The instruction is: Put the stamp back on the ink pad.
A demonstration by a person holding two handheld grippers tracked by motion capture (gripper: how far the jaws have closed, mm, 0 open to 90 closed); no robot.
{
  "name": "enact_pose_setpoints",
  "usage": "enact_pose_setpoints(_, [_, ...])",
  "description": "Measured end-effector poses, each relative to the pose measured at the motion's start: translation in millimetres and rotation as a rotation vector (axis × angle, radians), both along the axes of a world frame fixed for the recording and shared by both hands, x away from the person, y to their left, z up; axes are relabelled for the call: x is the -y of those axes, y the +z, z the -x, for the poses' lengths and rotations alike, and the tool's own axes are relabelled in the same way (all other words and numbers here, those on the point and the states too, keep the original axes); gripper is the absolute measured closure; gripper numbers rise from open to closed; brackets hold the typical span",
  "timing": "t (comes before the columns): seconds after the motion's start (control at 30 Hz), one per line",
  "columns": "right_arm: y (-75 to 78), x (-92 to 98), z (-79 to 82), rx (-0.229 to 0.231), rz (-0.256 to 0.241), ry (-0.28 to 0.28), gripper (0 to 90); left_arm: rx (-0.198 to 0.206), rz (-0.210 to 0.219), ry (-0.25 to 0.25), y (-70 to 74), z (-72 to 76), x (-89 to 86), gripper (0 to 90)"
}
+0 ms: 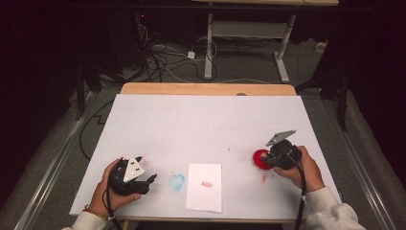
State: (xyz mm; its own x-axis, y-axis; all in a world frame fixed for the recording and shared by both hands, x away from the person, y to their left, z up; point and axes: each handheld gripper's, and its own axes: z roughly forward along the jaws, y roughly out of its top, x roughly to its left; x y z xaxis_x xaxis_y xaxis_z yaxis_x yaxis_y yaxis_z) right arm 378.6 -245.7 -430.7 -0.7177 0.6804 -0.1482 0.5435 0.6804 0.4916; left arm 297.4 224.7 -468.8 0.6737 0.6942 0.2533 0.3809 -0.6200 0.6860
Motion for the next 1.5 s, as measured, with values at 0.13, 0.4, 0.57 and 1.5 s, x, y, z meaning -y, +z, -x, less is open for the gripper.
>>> enact_pose_setpoints(0.13, [-1.2,-0.8,-1.0,-0.005,0.003,0.000,75.8,-0.003,-0.002,-0.002,-0.3,-0.1,0.3,21.8])
enact_pose_setpoints(0.4, [-2.8,-2.3,-0.9,-0.002,0.010,-0.007,75.6,-0.004,-0.002,-0.003,-0.5,-0.1,0.9,21.8])
enact_pose_setpoints(0.57, [-3.4,-3.5,-0.1,0.008,0.019,-0.009,75.5,-0.007,-0.006,-0.005,-1.0,-0.2,1.3,21.9])
enact_pose_setpoints(1.5, [31.5,0.1,15.7,0.222,-0.165,-0.003,54.6,-0.002,-0.003,-0.003,0.2,-0.3,0.6,21.8])
